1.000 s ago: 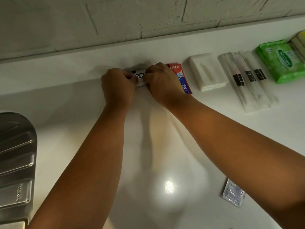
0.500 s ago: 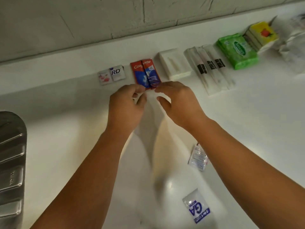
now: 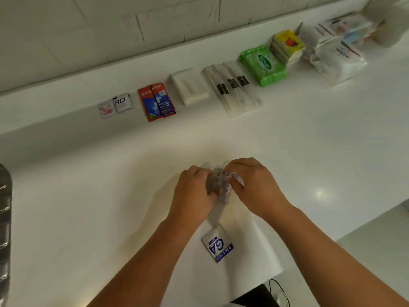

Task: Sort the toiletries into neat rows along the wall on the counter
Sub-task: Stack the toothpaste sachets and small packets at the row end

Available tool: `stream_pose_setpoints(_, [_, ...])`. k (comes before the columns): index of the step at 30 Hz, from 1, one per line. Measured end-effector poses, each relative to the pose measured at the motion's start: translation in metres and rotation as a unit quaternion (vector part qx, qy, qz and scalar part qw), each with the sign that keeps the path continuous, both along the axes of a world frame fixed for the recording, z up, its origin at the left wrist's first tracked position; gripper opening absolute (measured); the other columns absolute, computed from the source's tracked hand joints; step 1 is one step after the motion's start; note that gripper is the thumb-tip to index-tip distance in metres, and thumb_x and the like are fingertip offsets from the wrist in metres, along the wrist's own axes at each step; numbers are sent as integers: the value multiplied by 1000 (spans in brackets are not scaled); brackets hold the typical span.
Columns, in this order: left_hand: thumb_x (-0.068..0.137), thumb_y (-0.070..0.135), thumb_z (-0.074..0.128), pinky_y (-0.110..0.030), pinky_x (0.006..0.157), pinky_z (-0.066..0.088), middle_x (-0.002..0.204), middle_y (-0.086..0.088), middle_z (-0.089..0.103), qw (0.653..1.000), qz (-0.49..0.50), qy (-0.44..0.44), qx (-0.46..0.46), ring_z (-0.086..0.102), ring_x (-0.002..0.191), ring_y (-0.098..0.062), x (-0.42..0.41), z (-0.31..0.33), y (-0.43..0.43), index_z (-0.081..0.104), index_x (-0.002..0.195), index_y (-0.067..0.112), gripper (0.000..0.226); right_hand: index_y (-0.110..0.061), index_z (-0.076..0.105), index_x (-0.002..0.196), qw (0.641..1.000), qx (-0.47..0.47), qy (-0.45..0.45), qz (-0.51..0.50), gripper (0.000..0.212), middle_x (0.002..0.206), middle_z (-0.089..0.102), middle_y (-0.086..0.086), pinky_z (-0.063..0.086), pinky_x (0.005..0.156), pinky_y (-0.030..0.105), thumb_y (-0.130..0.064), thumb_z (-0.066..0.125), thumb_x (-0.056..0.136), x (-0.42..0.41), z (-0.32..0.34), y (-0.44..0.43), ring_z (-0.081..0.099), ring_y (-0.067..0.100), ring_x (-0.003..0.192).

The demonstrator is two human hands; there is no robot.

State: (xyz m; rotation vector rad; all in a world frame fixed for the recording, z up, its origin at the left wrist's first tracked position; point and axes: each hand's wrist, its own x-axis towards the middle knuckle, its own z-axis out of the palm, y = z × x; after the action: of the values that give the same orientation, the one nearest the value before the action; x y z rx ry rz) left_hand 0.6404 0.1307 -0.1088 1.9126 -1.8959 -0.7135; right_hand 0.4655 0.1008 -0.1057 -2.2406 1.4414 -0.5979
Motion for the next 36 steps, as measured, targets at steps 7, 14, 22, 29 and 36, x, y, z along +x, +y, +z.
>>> stream_pose_setpoints(7, [78, 40, 77, -27, 86, 40, 120, -7, 53, 998, 8, -59, 12, 47, 109, -26, -25, 4, 9, 61, 129, 12, 60, -11, 74, 95, 998, -27, 23, 44, 21, 97, 71, 4, 56, 70, 37, 1, 68, 79, -9, -11, 29, 60, 28, 82])
stream_pose_setpoints(14, [88, 34, 62, -29, 76, 36, 110, -7, 58, 988, -27, -145, 35, 53, 103, -25, -34, 19, 8, 66, 106, 13, 28, -13, 73, 88, 996, -29, 35, 83, 14, 89, 67, 1, 52, 68, 36, -6, 64, 80, -13, -17, 22, 56, 24, 76])
stream_pose_setpoints(22, [98, 29, 49, -29, 62, 33, 84, -5, 69, 983, -32, -183, -3, 49, 69, -17, -28, 23, 10, 67, 85, 13, 27, -16, 76, 98, 995, -44, 22, 84, 16, 89, 68, 0, 53, 70, 34, -14, 71, 83, -8, -19, 10, 58, 23, 80])
stream_pose_setpoints(29, [99, 20, 58, -16, 67, 46, 85, 11, 71, 998, 30, 57, -25, 63, 72, 1, 5, 22, 1, 74, 104, 21, 17, -11, 73, 94, 996, 36, -69, 44, 13, 86, 70, 1, 50, 69, 28, -10, 60, 90, 9, -3, -5, 60, 16, 74])
stream_pose_setpoints(36, [96, 18, 63, -10, 64, 49, 83, 8, 74, 933, 226, 280, 17, 65, 67, 3, 30, 32, -24, 74, 94, 22, 12, -19, 69, 87, 952, 230, -198, -40, 12, 78, 67, 1, 48, 65, 28, -29, 64, 92, 40, 15, -29, 58, 18, 70])
